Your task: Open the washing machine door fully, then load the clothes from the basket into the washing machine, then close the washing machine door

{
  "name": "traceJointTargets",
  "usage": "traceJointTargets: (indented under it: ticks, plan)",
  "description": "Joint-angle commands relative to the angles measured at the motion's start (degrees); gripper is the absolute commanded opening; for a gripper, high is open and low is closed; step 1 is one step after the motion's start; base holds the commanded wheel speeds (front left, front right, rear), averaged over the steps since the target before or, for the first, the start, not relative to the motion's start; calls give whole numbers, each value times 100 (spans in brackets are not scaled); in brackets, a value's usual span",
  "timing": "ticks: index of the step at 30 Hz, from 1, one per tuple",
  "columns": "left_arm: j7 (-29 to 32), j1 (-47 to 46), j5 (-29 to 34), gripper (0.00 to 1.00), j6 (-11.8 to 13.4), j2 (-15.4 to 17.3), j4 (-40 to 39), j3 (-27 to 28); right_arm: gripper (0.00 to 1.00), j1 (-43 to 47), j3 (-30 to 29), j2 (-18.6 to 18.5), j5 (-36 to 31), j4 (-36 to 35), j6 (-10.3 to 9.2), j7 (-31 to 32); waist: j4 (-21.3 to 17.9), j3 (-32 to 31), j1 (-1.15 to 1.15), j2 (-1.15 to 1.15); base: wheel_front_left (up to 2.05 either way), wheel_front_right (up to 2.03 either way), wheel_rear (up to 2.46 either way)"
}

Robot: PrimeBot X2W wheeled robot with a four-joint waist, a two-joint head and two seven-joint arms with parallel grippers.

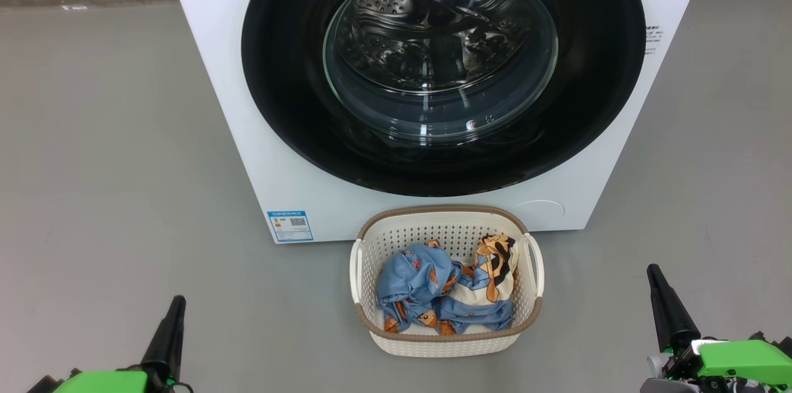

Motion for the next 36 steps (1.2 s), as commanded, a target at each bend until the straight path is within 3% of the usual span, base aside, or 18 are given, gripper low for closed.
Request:
traceJointTargets:
  ticks: [1, 36]
  plan:
    - [33, -254, 80, 0, -17, 75, -105, 192, 0, -238, 132, -26, -64, -142, 9, 42, 0, 0, 0, 0, 0, 0, 0]
    - [33, -254, 80, 0, -17, 75, -105, 192, 0, -238, 132, -26, -64, -142, 9, 42, 0, 0, 0, 0, 0, 0, 0]
